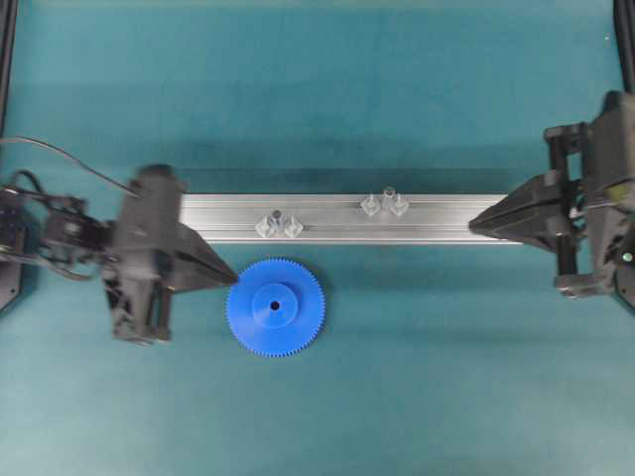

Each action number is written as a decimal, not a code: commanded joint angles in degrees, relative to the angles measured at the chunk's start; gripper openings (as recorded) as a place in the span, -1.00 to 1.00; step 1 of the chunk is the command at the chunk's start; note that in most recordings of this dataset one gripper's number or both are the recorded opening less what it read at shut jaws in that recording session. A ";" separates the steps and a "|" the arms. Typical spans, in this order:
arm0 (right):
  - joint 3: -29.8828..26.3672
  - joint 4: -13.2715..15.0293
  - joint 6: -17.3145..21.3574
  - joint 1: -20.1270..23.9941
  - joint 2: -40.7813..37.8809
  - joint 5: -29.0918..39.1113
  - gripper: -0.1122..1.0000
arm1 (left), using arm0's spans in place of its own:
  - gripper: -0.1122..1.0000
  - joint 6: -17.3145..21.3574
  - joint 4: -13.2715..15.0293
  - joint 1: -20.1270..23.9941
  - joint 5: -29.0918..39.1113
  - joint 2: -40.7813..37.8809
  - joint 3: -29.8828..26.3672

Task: Find the location of the shaft and insert the large gear.
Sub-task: 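Move the left gripper down over the large blue gear's hub, then close the left gripper on the blue gear hub and grip it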

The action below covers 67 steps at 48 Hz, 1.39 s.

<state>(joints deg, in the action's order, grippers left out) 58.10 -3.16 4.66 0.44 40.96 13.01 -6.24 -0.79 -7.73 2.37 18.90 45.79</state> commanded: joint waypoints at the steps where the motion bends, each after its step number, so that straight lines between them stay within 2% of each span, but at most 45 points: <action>1: -1.85 0.00 0.53 0.18 -1.41 0.35 -0.76 | -0.80 -0.09 -0.09 -0.62 1.32 -3.25 -3.43; 12: -2.46 0.00 0.62 0.18 -3.25 0.97 -0.76 | -0.78 -0.09 -0.18 -0.62 5.80 -9.58 -7.38; 16: -2.55 0.00 0.70 0.18 -3.43 1.49 -0.76 | -0.67 -0.18 -0.18 -0.70 5.98 -11.25 -8.44; 21: -2.46 0.00 1.23 0.18 -3.43 1.58 -0.76 | -0.27 -0.18 -0.18 -0.62 6.06 -12.66 -9.40; 29: -2.29 0.00 2.02 0.18 -3.34 1.58 -0.76 | 0.62 -1.67 -0.18 -0.70 6.06 -15.03 -10.11; 33: -2.20 0.00 2.02 0.18 -3.34 1.58 -0.76 | 0.87 -2.11 -0.18 -0.62 6.15 -16.17 -10.46; 57: -0.97 0.00 2.11 0.18 -2.81 1.58 -0.76 | 0.89 -2.55 -0.18 -0.53 10.11 -24.96 -14.94; 67: -0.44 0.00 2.11 0.18 -2.20 1.41 -0.76 | 0.89 -2.46 -0.18 -0.44 11.16 -26.10 -14.59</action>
<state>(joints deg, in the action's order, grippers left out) 58.10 -3.16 6.33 0.53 38.32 14.85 -8.88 -0.79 -8.09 13.36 -7.82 31.90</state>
